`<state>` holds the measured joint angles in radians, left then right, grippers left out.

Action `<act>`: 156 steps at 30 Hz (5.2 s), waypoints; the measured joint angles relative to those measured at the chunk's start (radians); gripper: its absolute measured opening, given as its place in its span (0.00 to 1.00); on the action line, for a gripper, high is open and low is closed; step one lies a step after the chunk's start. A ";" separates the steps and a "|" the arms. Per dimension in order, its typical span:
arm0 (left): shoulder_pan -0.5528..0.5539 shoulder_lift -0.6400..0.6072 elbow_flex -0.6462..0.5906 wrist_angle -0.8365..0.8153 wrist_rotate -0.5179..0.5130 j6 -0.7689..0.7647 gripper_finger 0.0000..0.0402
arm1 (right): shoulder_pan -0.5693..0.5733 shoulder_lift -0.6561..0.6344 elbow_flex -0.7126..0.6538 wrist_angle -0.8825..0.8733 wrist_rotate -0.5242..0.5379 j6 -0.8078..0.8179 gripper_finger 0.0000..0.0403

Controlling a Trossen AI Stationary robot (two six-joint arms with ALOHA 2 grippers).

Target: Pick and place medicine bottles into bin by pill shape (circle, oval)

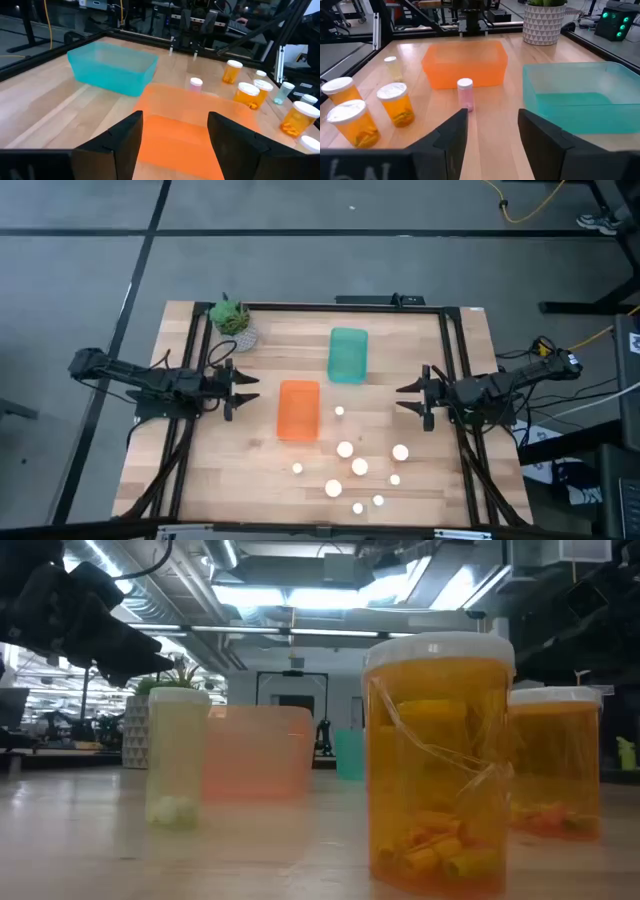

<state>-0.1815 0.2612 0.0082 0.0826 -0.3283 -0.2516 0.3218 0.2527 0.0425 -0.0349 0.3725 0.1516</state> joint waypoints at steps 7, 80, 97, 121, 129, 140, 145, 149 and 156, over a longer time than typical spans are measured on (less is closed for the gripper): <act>0.000 0.000 0.000 0.000 0.000 0.000 0.54 | 0.000 0.000 0.000 0.000 0.000 0.000 0.44; 0.000 0.000 0.000 0.000 -0.005 0.000 0.54 | -0.032 0.006 0.065 0.289 0.001 -0.025 0.44; 0.000 0.000 0.000 0.115 -0.176 0.001 0.54 | -0.053 0.136 0.477 -0.289 -0.002 0.253 0.44; 0.000 0.000 0.000 0.255 -0.344 0.261 0.54 | -0.053 0.151 0.489 -0.359 0.037 0.209 0.44; 0.000 0.000 0.000 0.165 -0.312 -0.052 0.54 | -0.053 0.161 0.489 -0.458 0.252 0.297 0.44; -0.022 0.001 0.041 0.169 -0.178 -0.073 0.53 | -0.053 0.236 0.519 -0.347 0.271 0.215 0.44; -0.063 0.062 0.143 0.173 -0.148 0.003 0.53 | -0.053 0.341 0.559 -0.349 0.211 0.236 0.44; -0.090 0.192 0.230 0.157 -0.160 0.103 0.53 | -0.053 0.436 0.583 -0.351 0.209 0.236 0.44; -0.079 0.410 0.386 0.082 -0.186 0.319 0.53 | -0.053 0.549 0.629 -0.350 0.209 0.261 0.44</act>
<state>-0.2604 0.6707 0.3946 0.1650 -0.5140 0.0671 0.2687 0.8019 0.6717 -0.3852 0.5813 0.4126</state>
